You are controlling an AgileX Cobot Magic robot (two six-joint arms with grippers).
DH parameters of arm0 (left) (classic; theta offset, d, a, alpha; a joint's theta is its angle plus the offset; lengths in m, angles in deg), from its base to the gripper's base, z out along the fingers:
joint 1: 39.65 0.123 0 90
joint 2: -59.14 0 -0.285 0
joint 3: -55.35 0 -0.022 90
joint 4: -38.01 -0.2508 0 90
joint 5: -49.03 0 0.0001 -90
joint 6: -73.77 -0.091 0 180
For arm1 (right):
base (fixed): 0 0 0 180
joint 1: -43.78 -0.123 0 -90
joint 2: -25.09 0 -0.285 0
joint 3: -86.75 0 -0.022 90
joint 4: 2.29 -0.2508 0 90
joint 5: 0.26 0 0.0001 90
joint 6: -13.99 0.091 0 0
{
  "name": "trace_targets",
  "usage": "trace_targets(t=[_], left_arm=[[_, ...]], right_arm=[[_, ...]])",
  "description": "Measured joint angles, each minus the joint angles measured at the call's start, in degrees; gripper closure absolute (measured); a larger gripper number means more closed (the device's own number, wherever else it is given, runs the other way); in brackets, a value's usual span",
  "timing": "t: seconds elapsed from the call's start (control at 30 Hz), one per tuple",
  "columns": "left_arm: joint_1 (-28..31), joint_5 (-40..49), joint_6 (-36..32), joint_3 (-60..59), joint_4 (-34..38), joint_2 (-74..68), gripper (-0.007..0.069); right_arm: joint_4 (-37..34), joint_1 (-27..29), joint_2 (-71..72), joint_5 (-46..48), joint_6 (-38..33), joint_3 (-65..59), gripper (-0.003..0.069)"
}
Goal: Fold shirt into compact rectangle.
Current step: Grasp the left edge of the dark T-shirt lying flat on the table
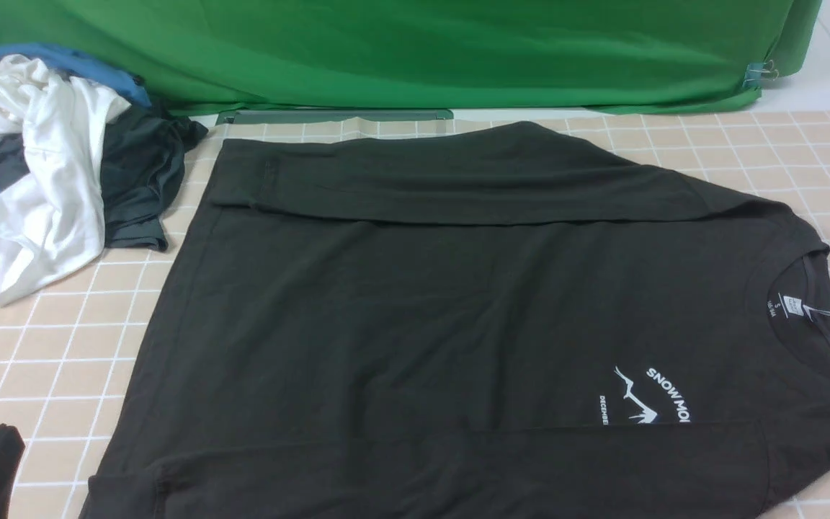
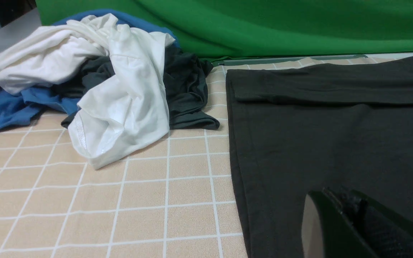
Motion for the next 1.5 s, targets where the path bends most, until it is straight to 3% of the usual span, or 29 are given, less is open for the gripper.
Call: trace_targets(t=[0.77, 0.87, 1.1, 1.2, 1.33, 1.43, 1.5], left_arm=[[0.0, -1.1, 0.0, 0.0, 0.1, 0.0, 0.0604], [0.0, -3.9, 0.1, 0.0, 2.5, 0.0, 0.0604], [0.0, -17.5, 6.5, 0.0, 17.8, 0.0, 0.0604], [0.0, -20.8, 9.4, 0.0, 19.0, 0.0, 0.0604], [0.0, -29.2, 17.6, 0.0, 19.5, 0.0, 0.0604], [0.0, -38.3, 23.6, 0.0, 19.2, 0.0, 0.0604], [0.0, -41.3, 25.9, 0.8, 18.3, 0.0, 0.0604]], right_arm=[[0.0, 0.0, 0.0, 0.0, 0.0, 0.0, 0.0421], [0.0, 0.0, 0.0, 0.0, 0.0, 0.0, 0.0421], [-0.4, 0.0, 0.0, -1.3, 0.7, 0.0, 0.0421], [-2.8, 0.0, 0.0, -4.3, 4.7, 0.0, 0.0421], [-7.2, 0.0, 0.0, -17.7, 23.8, 0.0, 0.0421], [-7.7, 0.0, 0.0, -23.3, 31.0, 0.0, 0.0421], [-7.7, 0.0, 0.0, -26.3, 31.7, 0.0, 0.0421]])
